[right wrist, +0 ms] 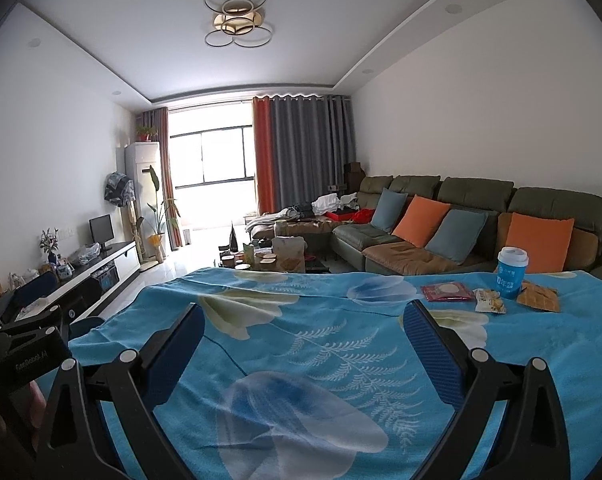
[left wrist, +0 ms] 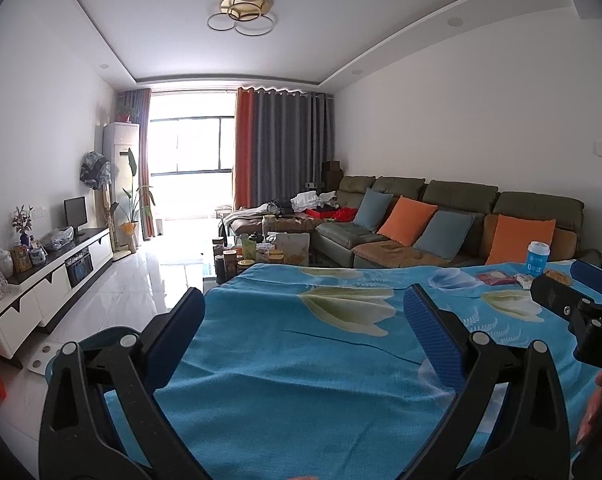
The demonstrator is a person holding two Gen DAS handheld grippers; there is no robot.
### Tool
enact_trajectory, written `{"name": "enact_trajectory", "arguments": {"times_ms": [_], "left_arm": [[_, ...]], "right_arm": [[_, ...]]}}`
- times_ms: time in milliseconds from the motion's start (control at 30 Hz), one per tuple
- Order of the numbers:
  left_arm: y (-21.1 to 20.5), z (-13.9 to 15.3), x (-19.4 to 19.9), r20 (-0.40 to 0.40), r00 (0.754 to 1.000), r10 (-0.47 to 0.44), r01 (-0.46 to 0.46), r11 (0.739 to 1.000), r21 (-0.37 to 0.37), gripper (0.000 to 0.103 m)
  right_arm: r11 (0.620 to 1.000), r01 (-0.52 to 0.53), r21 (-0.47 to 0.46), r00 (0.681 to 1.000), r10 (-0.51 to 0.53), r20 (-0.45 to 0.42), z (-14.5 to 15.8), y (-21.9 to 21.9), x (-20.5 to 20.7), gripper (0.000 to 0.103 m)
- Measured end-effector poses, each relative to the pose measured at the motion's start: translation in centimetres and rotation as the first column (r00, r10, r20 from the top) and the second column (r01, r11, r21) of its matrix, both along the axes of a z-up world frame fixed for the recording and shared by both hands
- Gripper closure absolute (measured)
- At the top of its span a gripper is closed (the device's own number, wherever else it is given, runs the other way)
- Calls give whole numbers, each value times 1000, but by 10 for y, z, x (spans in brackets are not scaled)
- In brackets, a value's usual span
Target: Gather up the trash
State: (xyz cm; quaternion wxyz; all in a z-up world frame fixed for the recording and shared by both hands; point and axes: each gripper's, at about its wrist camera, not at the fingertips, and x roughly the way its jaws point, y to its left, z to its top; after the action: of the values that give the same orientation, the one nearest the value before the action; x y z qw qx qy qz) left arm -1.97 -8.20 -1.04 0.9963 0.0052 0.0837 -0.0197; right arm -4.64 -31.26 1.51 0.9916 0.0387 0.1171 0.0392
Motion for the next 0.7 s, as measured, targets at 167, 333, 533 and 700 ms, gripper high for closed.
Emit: {"name": "enact_trajectory", "arguments": {"times_ms": [167, 333, 533, 700], "left_arm": [[1, 1, 0, 4, 1000, 1, -1, 1000, 2, 5], [0, 1, 0, 5, 1000, 3, -3, 1000, 2, 5], [0, 2, 0, 5, 1000, 2, -2, 1000, 6, 5], [-1, 1, 1, 5, 1000, -6, 6, 1000, 10, 5]], "right_arm": [[1000, 0, 0, 1000, 0, 1, 0, 0, 1, 7], [1000, 2, -1, 1000, -2, 2, 1, -1, 0, 7], [1000, 2, -1, 1000, -2, 1, 1, 0, 0, 7], [1000, 2, 1, 1000, -2, 0, 1, -1, 0, 7]]}}
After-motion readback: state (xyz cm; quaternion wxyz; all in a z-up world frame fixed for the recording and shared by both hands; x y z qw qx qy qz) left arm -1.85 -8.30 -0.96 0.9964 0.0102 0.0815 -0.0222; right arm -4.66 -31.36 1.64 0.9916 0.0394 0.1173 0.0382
